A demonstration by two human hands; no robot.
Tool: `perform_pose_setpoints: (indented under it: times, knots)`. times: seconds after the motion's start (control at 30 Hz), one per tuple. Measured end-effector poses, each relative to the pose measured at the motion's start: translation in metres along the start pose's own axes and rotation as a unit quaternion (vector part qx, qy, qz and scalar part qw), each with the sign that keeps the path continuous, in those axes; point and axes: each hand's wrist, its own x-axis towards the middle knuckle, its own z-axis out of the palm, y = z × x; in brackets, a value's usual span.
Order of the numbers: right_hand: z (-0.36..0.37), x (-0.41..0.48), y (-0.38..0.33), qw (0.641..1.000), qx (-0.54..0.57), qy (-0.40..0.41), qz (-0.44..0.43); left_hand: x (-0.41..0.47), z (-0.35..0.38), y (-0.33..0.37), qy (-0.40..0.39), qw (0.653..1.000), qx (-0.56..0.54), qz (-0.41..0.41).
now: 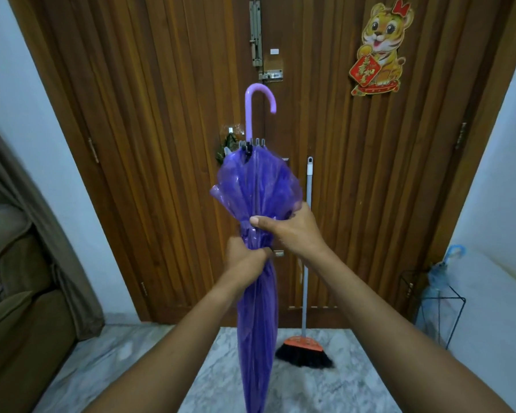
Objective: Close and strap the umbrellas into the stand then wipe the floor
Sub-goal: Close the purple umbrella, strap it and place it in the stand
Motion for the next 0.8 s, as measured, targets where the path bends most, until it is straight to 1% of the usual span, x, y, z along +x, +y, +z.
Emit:
perform_pose_setpoints:
  times: [0.1,0.17,0.27,0.33,0.4,0.47,0.53,0.57,0.6,0.63,0.67,0.73,0.77,0.8]
  knots:
    - [-0.004,0.003,-0.004,0.998,-0.059,-0.015,0.014,0.006,-0.01,0.006,0.025,0.999,-0.011,-0.018]
    - [-0.011,0.002,-0.006,0.998,-0.067,-0.013,0.006,0.01,-0.023,0.011,0.037,0.999,-0.019,-0.022]
    - [-0.018,-0.005,-0.007,0.999,-0.041,-0.028,-0.022,0.011,-0.032,0.017,-0.006,0.998,-0.048,-0.034]
    - [-0.018,-0.005,-0.005,0.998,-0.026,-0.045,-0.021,0.009,-0.033,0.019,-0.062,0.987,-0.134,-0.056]
    - [-0.017,-0.004,-0.005,0.997,-0.003,-0.071,-0.009,0.006,-0.033,0.02,-0.152,0.958,-0.228,-0.086]
    - [-0.017,-0.003,-0.006,0.994,0.022,-0.109,0.009,0.004,-0.033,0.023,-0.255,0.913,-0.294,-0.125]
    - [-0.018,-0.003,-0.005,0.987,0.047,-0.154,0.015,0.005,-0.037,0.026,-0.354,0.862,-0.33,-0.146]
    - [-0.019,-0.004,-0.005,0.98,0.078,-0.182,0.028,0.006,-0.038,0.026,-0.397,0.842,-0.334,-0.151]
    - [-0.02,-0.005,-0.004,0.969,0.126,-0.209,0.046,0.008,-0.039,0.025,-0.425,0.83,-0.326,-0.153]
    - [-0.021,-0.006,-0.004,0.957,0.174,-0.222,0.064,0.008,-0.039,0.024,-0.443,0.827,-0.311,-0.153]
    - [-0.022,-0.008,-0.004,0.95,0.206,-0.225,0.07,0.009,-0.039,0.023,-0.451,0.831,-0.287,-0.152]
    - [-0.023,-0.007,-0.004,0.954,0.214,-0.198,0.065,0.009,-0.039,0.024,-0.447,0.851,-0.23,-0.153]
    - [-0.022,-0.005,-0.001,0.966,0.19,-0.169,0.054,0.009,-0.039,0.023,-0.42,0.871,-0.202,-0.156]
    - [-0.02,-0.003,0.003,0.977,0.157,-0.136,0.037,0.01,-0.037,0.019,-0.37,0.9,-0.178,-0.146]
